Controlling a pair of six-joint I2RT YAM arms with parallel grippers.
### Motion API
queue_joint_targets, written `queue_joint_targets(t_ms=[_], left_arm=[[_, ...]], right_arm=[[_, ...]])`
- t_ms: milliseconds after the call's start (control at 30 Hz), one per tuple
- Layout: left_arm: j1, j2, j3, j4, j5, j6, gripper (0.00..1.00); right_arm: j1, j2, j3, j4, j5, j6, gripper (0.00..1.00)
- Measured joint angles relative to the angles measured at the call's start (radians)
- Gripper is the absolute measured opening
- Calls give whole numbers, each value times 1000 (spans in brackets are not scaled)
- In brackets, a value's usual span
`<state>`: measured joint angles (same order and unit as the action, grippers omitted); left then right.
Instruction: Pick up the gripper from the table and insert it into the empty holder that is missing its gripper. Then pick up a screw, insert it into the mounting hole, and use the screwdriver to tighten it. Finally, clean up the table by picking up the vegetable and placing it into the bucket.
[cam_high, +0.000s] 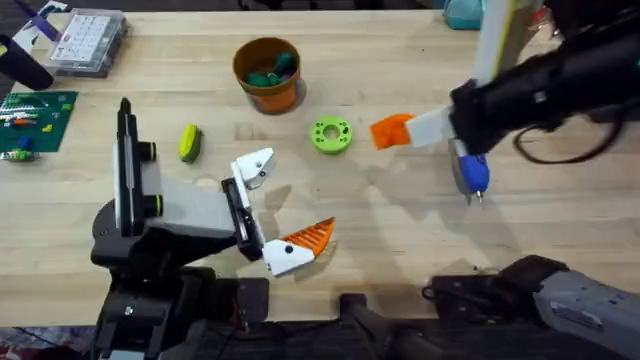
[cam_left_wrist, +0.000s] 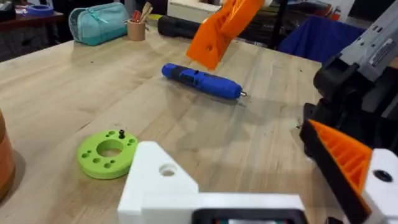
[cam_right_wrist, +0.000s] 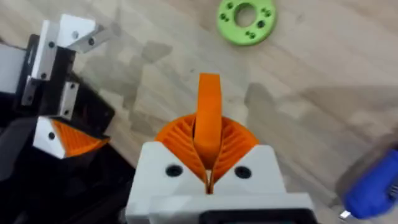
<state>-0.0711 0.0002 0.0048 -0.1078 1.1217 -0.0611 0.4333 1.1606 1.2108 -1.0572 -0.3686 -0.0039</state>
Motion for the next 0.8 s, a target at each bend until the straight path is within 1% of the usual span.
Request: queue_joint_targets(t_ms=[200,300,500,600,700,800], left_arm=[[0,0,0,0,0,0,990],[0,0,0,0,0,0,990],[0,0,0,0,0,0,990],[0,0,0,0,0,0,990],[0,0,0,0,0,0,990],[0,0,0,0,0,0,990]], right_arm=[[-43,52,-212,222,-291,-5,9],[-45,100,-273,283,-414,-5,9],[-45,212,-288,417,-634,-4,9],[-45,253,-288,463,-725,-4,9],[-45,283,-288,473,-783,-4,9],[-45,306,-288,478,-817,-4,9]])
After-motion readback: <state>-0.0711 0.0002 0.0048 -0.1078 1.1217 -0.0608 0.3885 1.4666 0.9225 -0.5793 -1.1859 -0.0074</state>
